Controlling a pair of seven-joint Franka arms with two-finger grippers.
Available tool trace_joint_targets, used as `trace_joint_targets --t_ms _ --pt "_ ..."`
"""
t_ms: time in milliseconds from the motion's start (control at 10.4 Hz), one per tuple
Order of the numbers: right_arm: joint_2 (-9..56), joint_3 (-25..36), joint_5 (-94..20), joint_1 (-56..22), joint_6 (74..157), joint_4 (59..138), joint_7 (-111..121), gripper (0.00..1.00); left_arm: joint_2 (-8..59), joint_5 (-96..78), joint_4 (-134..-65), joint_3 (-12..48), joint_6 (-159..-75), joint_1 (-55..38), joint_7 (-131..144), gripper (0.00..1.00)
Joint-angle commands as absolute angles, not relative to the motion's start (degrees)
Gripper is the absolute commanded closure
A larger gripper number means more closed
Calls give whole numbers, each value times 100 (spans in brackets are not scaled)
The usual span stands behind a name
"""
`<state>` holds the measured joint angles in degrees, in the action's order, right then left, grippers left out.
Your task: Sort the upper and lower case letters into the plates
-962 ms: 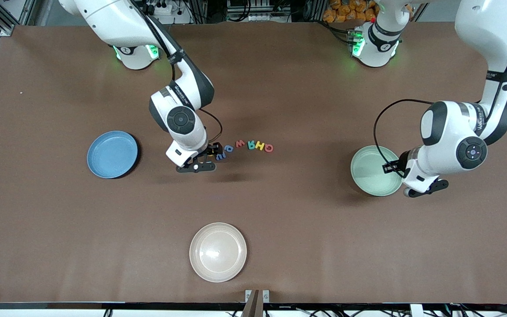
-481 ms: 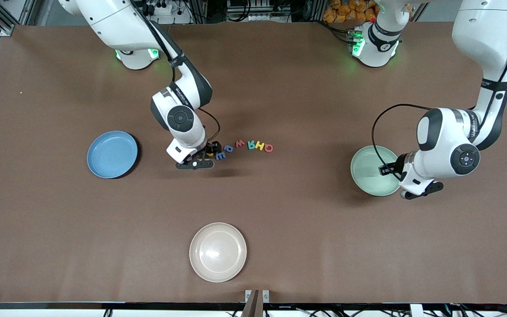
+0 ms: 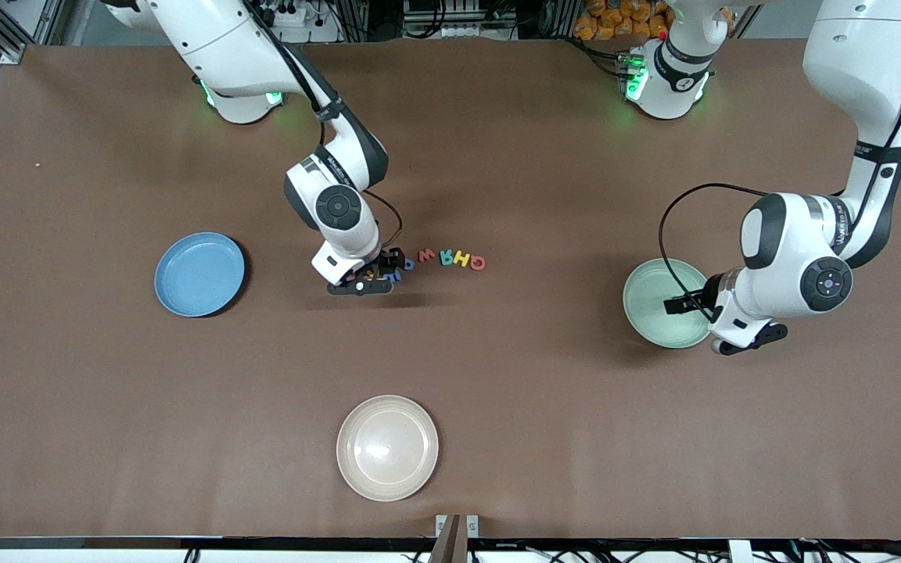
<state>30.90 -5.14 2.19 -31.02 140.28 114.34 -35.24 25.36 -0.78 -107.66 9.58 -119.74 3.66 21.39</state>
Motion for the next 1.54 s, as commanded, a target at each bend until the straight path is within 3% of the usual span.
trace_joint_targets --t_ms 0,770,1443 --pt "3085 -475 167 -3138 14089 11478 -3586 0 2321 -123 -10749 1011 -11787 404 2171 0" --pt "3094 -475 229 -3146 14142 11619 -3568 0 2259 -123 -10749 1028 -11707 378 2162 0" --pt "3138 -475 229 -3103 14256 11593 -3586 40 2267 -123 -10749 1037 -11707 387 2145 0"
